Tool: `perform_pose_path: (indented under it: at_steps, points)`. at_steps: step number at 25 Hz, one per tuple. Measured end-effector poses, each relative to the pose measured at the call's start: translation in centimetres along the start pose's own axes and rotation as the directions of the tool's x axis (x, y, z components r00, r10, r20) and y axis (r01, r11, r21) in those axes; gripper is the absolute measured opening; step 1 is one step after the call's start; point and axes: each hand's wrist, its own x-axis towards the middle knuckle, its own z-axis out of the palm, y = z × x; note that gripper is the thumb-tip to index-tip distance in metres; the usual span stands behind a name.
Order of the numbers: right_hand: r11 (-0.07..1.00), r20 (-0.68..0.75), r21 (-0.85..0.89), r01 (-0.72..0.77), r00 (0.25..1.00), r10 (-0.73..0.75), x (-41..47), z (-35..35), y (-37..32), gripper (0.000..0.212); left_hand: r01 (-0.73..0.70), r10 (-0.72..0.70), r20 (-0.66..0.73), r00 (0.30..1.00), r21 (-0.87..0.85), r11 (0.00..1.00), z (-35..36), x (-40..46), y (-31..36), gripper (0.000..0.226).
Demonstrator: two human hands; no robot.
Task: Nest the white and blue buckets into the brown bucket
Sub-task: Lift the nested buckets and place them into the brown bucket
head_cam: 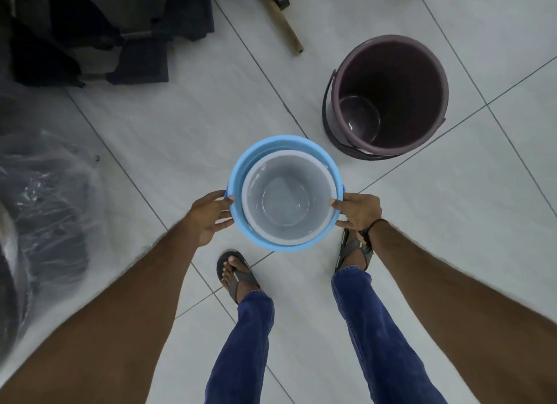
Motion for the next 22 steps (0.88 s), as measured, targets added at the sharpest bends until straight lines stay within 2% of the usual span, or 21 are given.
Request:
perform_pose_path:
  at_steps: [2, 7, 10, 13, 18, 22]
  points:
    - [0.999, 0.013, -0.006, 0.034, 0.999, -0.034, -2.3, -0.1, -0.9, 0.034, -0.002, 0.002, -0.011, 1.000, -0.021, 1.000, -0.9, -2.9, 0.8, 0.039]
    - [0.989, 0.014, 0.010, 0.147, 0.989, -0.147, -11.3, -1.1, -6.4, 0.029, -0.166, 0.165, -0.032, 0.986, -0.032, 0.986, -1.9, -12.9, 5.8, 0.035]
    - [0.968, 0.008, 0.032, 0.250, 0.968, -0.251, -16.7, -3.9, -11.4, 0.033, -0.250, 0.250, -0.007, 0.968, -0.014, 0.968, 0.0, -18.9, 11.3, 0.029]
    - [0.943, -0.039, 0.049, 0.328, 0.944, -0.327, -20.2, -8.5, -16.7, 0.034, -0.330, 0.330, 0.048, 0.943, 0.001, 0.944, 4.2, -22.8, 16.6, 0.035]
    - [0.909, -0.195, 0.060, 0.413, 0.898, -0.395, -18.1, -18.1, -22.9, 0.036, -0.405, 0.394, 0.142, 0.908, 0.063, 0.912, 15.4, -22.4, 22.6, 0.038]
    - [0.929, -0.237, 0.051, 0.366, 0.908, -0.345, -10.7, -23.1, -25.3, 0.039, -0.362, 0.353, 0.108, 0.929, 0.075, 0.929, 23.4, -17.6, 23.3, 0.026]
